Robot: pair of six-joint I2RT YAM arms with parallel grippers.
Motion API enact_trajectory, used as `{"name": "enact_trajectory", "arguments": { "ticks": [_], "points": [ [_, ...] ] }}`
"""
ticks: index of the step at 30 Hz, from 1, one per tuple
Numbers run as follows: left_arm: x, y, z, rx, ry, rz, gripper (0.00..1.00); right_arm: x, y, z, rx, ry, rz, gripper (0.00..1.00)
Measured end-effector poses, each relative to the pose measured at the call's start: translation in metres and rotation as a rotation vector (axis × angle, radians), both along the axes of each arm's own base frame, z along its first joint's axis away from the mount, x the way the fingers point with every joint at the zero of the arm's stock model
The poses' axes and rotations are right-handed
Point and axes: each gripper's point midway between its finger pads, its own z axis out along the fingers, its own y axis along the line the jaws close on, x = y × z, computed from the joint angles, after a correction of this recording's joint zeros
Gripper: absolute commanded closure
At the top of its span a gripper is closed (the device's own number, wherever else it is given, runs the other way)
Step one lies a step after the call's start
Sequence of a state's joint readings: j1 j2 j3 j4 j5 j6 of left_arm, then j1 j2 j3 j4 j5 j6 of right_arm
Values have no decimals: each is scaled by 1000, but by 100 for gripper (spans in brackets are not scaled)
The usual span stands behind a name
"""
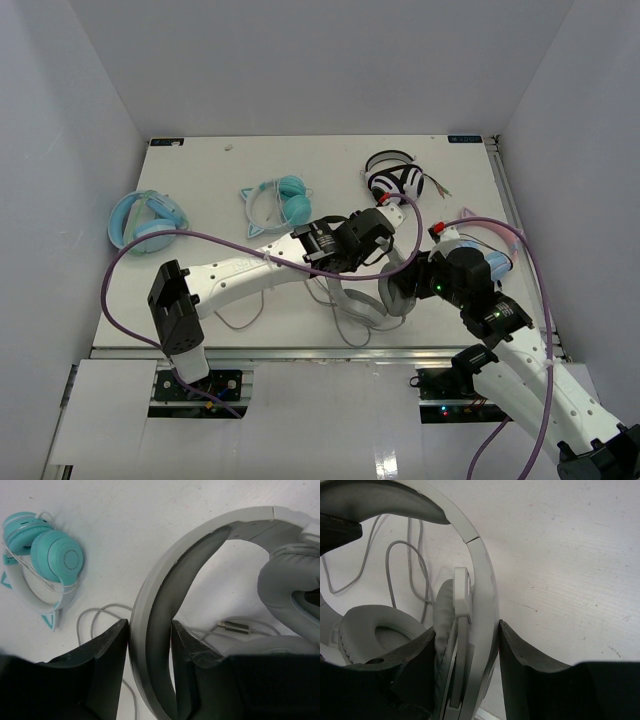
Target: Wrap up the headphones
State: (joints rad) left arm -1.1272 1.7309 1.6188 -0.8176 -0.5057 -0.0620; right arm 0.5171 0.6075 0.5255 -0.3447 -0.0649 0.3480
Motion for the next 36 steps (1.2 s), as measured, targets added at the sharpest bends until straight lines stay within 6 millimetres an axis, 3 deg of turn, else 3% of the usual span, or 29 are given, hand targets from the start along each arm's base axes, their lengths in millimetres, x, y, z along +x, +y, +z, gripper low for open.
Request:
{"name": "enact_trajectory", "arguments": {
  "ticks": [7,9,13,18,20,24,27,29,31,33,36],
  "points": [
    [1,3,-2,9,5,0,94,-2,-1,-2,-6,9,3,92],
    [1,2,-3,10,10,-6,89,-2,-1,-3,-8,11,4,92],
    [1,3,-6,14,20,-10,52,-2,0,-4,-11,16,6,92],
    [-1,-3,-18,28,42,-16,39,-3,1,-6,-10,25,13,92],
    [-2,-4,-25,45,53,-14,55,-3,1,-5,-11,25,13,92],
    [0,2,-37,96,65,2,65,-5,-1,-9,-21,38,11,92],
    [0,3,-38,102,67,7,78,-5,-1,-9,-22,41,13,92],
    [0,4,-38,102,67,8,94,-5,-1,-9,-23,42,13,92],
    [0,4,-38,103,69,7,100,-6,-1,-10,-23,42,13,90],
    [0,4,-39,103,70,7,100,-6,-1,-10,-23,43,14,76],
    [0,4,-38,102,70,8,100,-6,-1,-10,-23,43,15,39]
  ]
}}
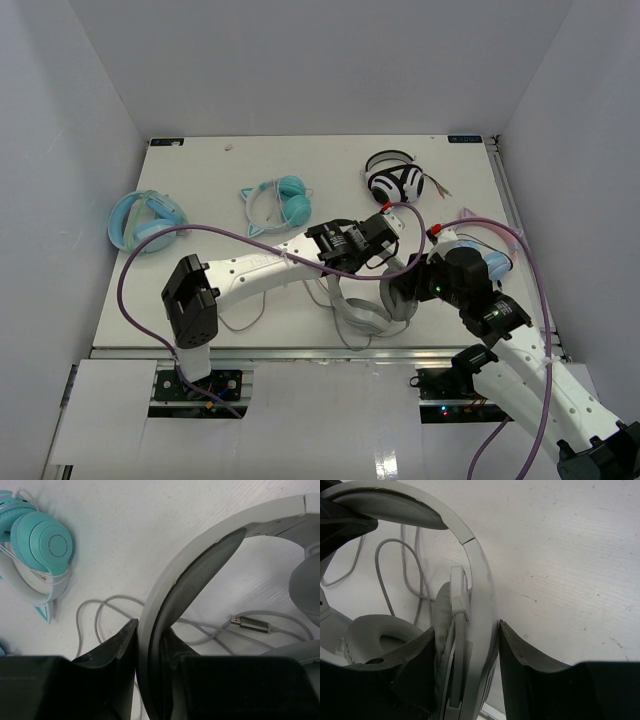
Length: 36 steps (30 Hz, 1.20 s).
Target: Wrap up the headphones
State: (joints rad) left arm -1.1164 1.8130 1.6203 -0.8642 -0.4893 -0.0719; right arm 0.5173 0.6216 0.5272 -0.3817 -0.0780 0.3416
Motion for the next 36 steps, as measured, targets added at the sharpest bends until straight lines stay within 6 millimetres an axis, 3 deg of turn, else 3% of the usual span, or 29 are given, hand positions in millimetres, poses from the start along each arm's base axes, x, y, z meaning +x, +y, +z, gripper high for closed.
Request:
{"name": "enact_trajectory", "arguments": {
  "ticks": [2,4,6,10,14,17,20,25,28,32,36],
  "points": [
    [1,1,0,-2,-4,11,100,0,0,1,1,-1,4,20],
    [2,3,1,-10,-9,41,100,2,3,12,14,-16,9,12],
    [3,8,1,-9,-18,82,100,9,8,37,44,-66,14,5],
    [17,29,6,5,-56,190,100,21,20,93,117,-193,42,2],
    [35,57,27,-52,-89,319,100,21,25,120,147,-273,84,2],
    [46,81,65,-133,-151,414,100,13,27,131,163,-320,127,5],
    [46,98,117,-266,-223,467,100,1,27,144,197,-391,169,8],
    [26,116,208,-569,-312,469,100,-22,29,164,294,-533,244,9],
    [9,131,252,-731,-343,445,100,-27,35,160,337,-557,285,9],
    [-9,144,293,-898,-360,411,100,-24,45,154,380,-559,317,11],
    [-23,147,310,-994,-341,370,100,-20,55,155,445,-571,344,14]
  ]
}}
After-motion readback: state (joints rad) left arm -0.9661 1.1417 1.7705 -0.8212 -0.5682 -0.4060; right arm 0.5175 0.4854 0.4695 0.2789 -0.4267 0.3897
